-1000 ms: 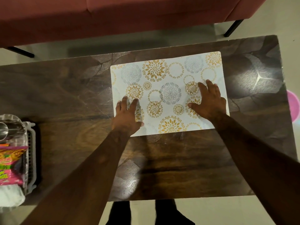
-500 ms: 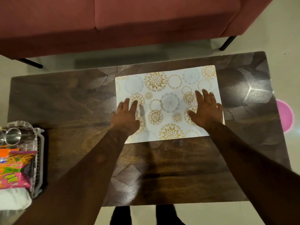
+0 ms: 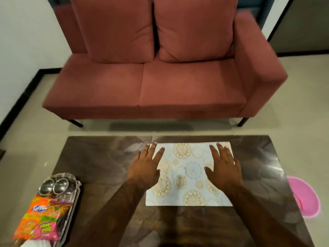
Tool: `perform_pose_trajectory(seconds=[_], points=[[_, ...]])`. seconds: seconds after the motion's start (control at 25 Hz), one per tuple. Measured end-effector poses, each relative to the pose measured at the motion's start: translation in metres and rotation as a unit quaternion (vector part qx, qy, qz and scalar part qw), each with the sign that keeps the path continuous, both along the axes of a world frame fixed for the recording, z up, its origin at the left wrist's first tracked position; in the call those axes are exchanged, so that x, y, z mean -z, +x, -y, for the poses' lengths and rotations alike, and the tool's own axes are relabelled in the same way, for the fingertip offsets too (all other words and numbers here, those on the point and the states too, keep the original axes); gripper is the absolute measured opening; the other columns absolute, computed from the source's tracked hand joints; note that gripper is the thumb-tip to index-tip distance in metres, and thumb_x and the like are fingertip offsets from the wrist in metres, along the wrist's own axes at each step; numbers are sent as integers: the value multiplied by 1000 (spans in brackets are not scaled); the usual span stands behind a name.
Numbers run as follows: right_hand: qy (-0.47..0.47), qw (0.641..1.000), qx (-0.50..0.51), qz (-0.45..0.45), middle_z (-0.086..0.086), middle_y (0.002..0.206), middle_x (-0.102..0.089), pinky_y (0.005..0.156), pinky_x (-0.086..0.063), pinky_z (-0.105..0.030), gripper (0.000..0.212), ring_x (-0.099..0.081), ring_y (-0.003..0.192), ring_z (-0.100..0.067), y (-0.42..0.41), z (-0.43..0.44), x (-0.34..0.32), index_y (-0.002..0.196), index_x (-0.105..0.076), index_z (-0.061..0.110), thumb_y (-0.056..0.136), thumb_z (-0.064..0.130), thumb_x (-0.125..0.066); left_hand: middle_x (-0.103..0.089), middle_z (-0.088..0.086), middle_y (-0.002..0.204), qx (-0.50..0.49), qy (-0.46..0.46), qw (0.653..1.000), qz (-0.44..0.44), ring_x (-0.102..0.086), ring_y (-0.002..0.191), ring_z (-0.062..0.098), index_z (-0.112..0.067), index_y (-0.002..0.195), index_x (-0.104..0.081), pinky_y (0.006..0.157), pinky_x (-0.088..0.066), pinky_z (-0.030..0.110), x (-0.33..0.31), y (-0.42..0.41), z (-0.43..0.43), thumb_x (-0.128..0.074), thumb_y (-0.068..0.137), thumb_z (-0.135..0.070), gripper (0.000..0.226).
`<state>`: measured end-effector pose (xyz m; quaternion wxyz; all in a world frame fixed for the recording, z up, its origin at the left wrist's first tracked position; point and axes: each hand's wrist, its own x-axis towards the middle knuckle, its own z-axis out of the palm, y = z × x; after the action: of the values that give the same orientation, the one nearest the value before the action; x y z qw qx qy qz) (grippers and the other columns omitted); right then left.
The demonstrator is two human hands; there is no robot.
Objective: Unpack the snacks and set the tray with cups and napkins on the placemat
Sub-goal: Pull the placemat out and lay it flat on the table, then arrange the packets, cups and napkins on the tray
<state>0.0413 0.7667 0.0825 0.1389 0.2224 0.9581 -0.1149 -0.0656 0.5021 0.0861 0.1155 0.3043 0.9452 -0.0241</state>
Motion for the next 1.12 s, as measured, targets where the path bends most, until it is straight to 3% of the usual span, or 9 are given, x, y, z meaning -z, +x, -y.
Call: perform_pose_trajectory(seconds=[0.2, 0.44, 0.8, 1.12], points=[[6, 998, -19, -56, 5, 176, -3, 129, -20, -51, 86, -3, 164, -22, -6, 22, -62, 167, -9, 33, 97, 55, -54, -8, 4, 170, -37, 26, 998, -47, -7, 156, 27, -33, 160, -5, 124, -15, 47, -57, 4, 31, -50, 94, -42, 81], [5, 996, -51, -78, 7, 177, 0, 128, -20, -51, 87, -2, 164, -21, -11, 65, -110, 166, -6, 36, 96, 57, -53, 4, 1, 171, -82, 33, 994, -67, 4, 157, 23, -36, 161, 1, 124, -6, 43, -97, 23, 92, -45, 96, -43, 80], [19, 987, -122, -101, 8, 177, -1, 129, -20, -50, 88, -5, 165, -21, -20, 161, -148, 167, -5, 37, 96, 61, -52, 8, -1, 170, -164, 37, 983, -69, 6, 157, 22, -36, 160, 0, 124, -8, 45, -114, 54, 209, -38, 95, -49, 77], [40, 982, -150, -112, 8, 176, -9, 126, -27, -48, 87, -12, 163, -18, -1, 294, -162, 167, -8, 35, 96, 60, -51, -7, 3, 170, -204, 44, 976, -61, -9, 156, 25, -31, 160, -16, 123, -17, 44, -116, 100, 353, -38, 93, -45, 72]])
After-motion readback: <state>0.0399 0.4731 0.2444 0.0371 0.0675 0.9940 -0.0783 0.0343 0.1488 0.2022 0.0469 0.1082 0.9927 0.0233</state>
